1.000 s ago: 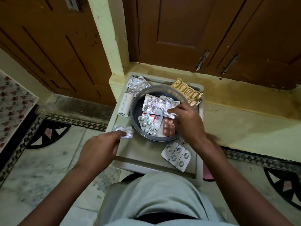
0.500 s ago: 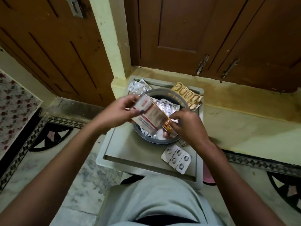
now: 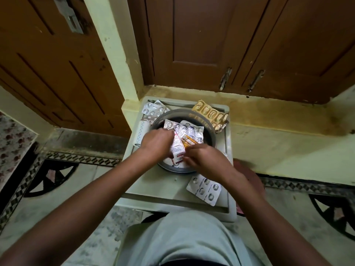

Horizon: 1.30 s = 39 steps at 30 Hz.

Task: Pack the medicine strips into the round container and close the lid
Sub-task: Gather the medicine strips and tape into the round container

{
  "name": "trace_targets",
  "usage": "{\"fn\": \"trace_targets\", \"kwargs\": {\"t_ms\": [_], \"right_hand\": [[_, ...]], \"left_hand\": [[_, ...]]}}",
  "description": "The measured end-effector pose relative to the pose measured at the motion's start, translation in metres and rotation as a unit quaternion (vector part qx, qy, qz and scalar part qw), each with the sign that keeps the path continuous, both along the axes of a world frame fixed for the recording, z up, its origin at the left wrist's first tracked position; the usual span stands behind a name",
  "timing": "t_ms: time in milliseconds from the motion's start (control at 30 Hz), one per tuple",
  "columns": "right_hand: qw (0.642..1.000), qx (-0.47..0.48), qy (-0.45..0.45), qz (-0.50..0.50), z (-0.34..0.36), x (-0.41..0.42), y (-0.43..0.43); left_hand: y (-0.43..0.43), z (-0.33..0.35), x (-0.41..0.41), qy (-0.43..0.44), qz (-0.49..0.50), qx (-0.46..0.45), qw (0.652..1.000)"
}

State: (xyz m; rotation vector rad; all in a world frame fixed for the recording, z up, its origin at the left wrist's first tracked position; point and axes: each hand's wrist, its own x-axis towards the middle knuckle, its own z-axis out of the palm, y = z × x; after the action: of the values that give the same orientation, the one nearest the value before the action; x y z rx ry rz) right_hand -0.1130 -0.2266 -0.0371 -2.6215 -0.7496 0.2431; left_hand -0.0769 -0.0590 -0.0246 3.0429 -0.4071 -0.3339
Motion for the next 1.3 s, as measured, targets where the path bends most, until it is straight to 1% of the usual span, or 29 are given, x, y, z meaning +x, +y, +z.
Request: {"fn": "trace_targets", "kwargs": {"t_ms": [33,100,167,200,267,300,333,367,433,467,533,633,700,767,867,933,1000,1100,1133,1200,1267,1300], "right_hand": [[1.0,-0.003,0.001,0.001,-0.002,0.0,0.001],[0.999,0.023,-0.029,-0.025,-0.003,-0.001,-0.002],[0.987,0.093,-0.064,-0.113,-0.001,-0.003,-0.011],[0.973,0.129,-0.08,-0.176,0.0,-0.004,-0.02],[0.932,0.181,-0.087,-0.301,-0.001,-0.007,-0.041],[0.915,0.184,-0.072,-0.351,-0.005,-0.008,-0.052],[0.907,0.173,-0.043,-0.381,-0.01,-0.01,-0.062],[0.909,0.146,-0.005,-0.391,-0.016,-0.012,-0.068],[0.932,0.073,0.053,-0.352,-0.028,-0.017,-0.071],[0.943,0.041,0.058,-0.324,-0.033,-0.019,-0.07],[0.952,0.006,0.04,-0.304,-0.037,-0.019,-0.066],[0.951,-0.009,0.044,-0.307,-0.035,-0.017,-0.063],[0.949,-0.008,0.074,-0.305,-0.032,-0.016,-0.063],[0.946,0.018,0.099,-0.308,-0.024,-0.015,-0.065],[0.929,0.079,0.153,-0.329,-0.009,-0.017,-0.076],[0.915,0.121,0.179,-0.342,0.0,-0.02,-0.085],[0.905,0.157,0.188,-0.348,0.008,-0.024,-0.09],[0.896,0.198,0.17,-0.36,0.02,-0.026,-0.094],[0.896,0.205,0.158,-0.361,0.024,-0.025,-0.094],[0.901,0.205,0.124,-0.363,0.028,-0.024,-0.094],[0.903,0.208,0.063,-0.371,0.028,-0.022,-0.09],[0.9,0.217,0.02,-0.377,0.028,-0.021,-0.087]], "left_hand": [[0.002,-0.003,-0.002,0.007,0.003,-0.003,1.0],[0.006,-0.003,-0.006,0.0,0.012,-0.04,0.999],[0.012,0.0,-0.012,-0.024,0.029,-0.104,0.994],[0.017,0.002,-0.014,-0.05,0.047,-0.142,0.987],[0.031,0.004,-0.019,-0.13,0.1,-0.217,0.962],[0.04,0.003,-0.019,-0.163,0.128,-0.241,0.948],[0.05,-0.001,-0.019,-0.181,0.152,-0.246,0.94],[0.06,-0.005,-0.017,-0.18,0.17,-0.233,0.94],[0.078,-0.017,-0.01,-0.122,0.188,-0.192,0.955],[0.083,-0.023,-0.007,-0.078,0.189,-0.183,0.962],[0.086,-0.03,-0.004,-0.009,0.183,-0.196,0.963],[0.08,-0.035,-0.003,0.027,0.154,-0.223,0.962],[0.076,-0.036,-0.003,0.044,0.14,-0.23,0.962],[0.077,-0.035,0.0,0.043,0.135,-0.22,0.965],[0.082,-0.034,0.002,0.018,0.128,-0.2,0.971],[0.083,-0.034,0.0,-0.003,0.141,-0.216,0.966],[0.083,-0.035,-0.004,-0.02,0.157,-0.238,0.958],[0.085,-0.04,-0.013,-0.053,0.182,-0.283,0.94],[0.087,-0.042,-0.017,-0.064,0.201,-0.31,0.927],[0.091,-0.044,-0.023,-0.073,0.254,-0.379,0.887],[0.094,-0.04,-0.028,-0.077,0.302,-0.436,0.844],[0.094,-0.036,-0.029,-0.084,0.315,-0.452,0.83]]}}
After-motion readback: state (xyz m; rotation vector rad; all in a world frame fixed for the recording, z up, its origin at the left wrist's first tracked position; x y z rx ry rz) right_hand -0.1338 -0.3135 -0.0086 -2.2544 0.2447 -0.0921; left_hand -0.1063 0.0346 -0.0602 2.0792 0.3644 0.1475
